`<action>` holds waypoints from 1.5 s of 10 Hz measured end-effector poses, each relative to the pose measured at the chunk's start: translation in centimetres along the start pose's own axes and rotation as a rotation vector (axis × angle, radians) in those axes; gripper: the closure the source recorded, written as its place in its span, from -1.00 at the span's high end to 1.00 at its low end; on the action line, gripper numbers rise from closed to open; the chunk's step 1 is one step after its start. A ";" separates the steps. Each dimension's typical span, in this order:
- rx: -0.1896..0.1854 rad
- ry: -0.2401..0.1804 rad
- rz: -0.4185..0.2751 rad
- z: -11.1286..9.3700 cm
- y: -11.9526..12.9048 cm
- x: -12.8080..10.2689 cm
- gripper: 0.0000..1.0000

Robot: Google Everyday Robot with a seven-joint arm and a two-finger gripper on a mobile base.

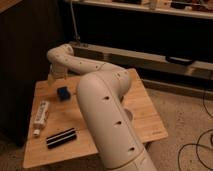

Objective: Place the white sponge in the ceramic bowl

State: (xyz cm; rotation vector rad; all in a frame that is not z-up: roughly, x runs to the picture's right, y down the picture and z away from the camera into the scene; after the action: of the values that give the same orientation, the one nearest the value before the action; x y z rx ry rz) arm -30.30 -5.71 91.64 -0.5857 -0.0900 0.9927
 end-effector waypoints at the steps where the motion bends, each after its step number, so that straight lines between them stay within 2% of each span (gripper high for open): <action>1: 0.026 0.022 0.010 0.4 -0.6 1.1 0.30; 4: 0.056 0.063 0.032 1.3 -2.4 3.2 0.30; 7: 0.022 0.114 0.034 3.7 -1.6 4.6 0.30; 11: -0.013 0.150 0.029 4.9 -0.6 5.6 0.30; 15: -0.009 0.177 0.008 7.0 -0.1 5.9 0.30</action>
State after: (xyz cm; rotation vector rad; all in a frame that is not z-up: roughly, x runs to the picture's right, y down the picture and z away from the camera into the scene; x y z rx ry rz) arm -29.23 2.00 96.50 -0.6803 0.0648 0.9451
